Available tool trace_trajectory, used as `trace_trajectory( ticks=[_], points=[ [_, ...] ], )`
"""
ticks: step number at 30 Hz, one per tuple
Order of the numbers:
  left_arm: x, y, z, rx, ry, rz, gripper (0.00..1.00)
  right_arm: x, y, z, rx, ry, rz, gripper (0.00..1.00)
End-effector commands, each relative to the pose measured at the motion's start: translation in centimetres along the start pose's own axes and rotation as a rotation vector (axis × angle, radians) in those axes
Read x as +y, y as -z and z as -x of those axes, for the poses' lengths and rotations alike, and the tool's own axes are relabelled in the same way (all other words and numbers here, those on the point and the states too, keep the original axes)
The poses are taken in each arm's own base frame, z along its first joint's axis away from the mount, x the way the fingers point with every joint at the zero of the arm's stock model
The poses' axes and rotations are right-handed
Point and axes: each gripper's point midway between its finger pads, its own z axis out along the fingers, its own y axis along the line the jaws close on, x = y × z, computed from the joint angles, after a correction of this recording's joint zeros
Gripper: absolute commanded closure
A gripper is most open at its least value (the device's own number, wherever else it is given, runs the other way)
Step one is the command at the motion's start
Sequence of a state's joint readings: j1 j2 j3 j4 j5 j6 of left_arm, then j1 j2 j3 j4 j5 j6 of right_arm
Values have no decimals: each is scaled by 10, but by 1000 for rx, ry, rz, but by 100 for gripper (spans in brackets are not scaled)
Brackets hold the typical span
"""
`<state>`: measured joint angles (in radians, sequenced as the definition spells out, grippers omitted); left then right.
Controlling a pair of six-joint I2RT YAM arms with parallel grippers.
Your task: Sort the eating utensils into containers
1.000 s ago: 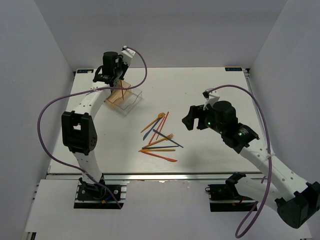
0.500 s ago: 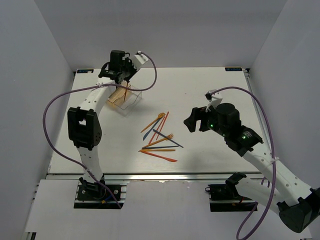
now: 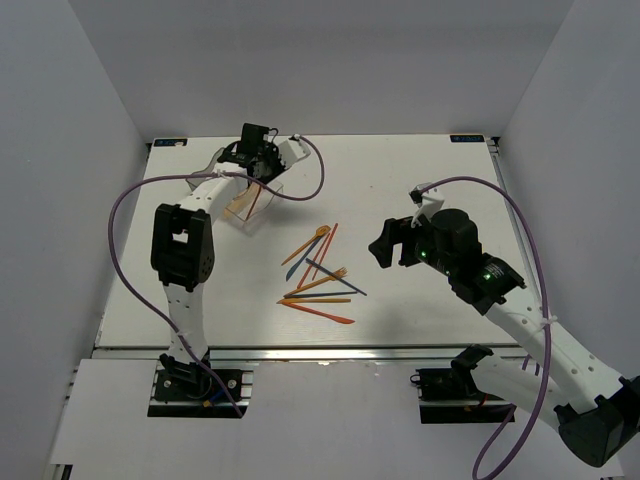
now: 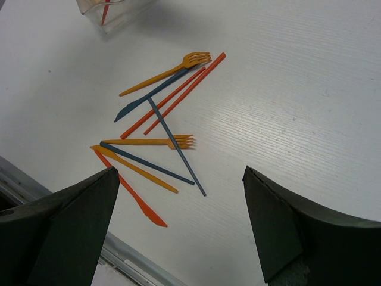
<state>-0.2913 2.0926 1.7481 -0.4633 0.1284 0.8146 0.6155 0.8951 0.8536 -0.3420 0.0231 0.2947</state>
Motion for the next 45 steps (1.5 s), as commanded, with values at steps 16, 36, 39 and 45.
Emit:
trace_trajectory(
  ticks=[16,36,39,45],
  points=[
    [52,50,51,-166,190,222,56,-10,-16,1,-20,-5,-33,11],
    [-9,265,-2,-290,1079,511,2,13,-147,-42,150,-230,-110,37],
    [-36,279,-11,-374,1042,469,2,26,-165,-42,162,-263,-41,34],
    [-81,259,-47,-325,1064,418,2,24,-200,-38,125,-510,-121,34]
  ],
)
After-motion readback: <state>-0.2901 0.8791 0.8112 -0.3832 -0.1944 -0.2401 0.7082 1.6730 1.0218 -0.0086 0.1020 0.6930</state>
